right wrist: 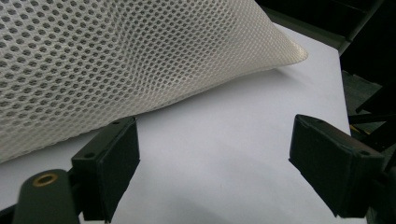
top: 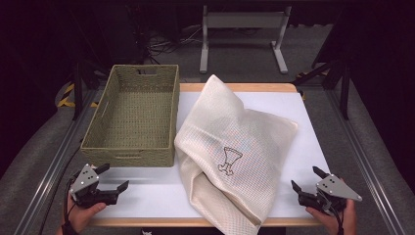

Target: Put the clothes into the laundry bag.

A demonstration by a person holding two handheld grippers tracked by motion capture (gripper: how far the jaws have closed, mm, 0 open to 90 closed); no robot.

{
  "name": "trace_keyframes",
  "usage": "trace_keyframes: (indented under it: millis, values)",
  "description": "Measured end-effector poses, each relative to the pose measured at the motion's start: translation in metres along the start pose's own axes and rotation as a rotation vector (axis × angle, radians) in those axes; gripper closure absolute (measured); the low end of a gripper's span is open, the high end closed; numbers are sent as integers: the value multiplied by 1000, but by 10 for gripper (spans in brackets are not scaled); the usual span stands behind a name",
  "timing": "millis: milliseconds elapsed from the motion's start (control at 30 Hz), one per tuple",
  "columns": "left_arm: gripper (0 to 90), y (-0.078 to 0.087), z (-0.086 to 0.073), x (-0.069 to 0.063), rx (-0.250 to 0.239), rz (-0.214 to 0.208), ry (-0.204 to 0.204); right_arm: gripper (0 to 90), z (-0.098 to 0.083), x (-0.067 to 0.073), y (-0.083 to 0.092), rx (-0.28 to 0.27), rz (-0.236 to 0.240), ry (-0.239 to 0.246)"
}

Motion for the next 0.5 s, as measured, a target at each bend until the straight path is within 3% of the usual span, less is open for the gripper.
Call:
trace_keyframes:
  millis: [500]
  values:
    - [64,-1,0,0,4,3,1,163,0,3,-1,3,4,12]
Point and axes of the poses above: each handheld gripper's, and its own axes: y roughly backward along the jaws, z roughly out of its top, x roughly to its left, the point moved 9 cm from there along -y, roughly forward along the jaws, and after that the axes turned 1 degree about -z, right-handed, at the moved point
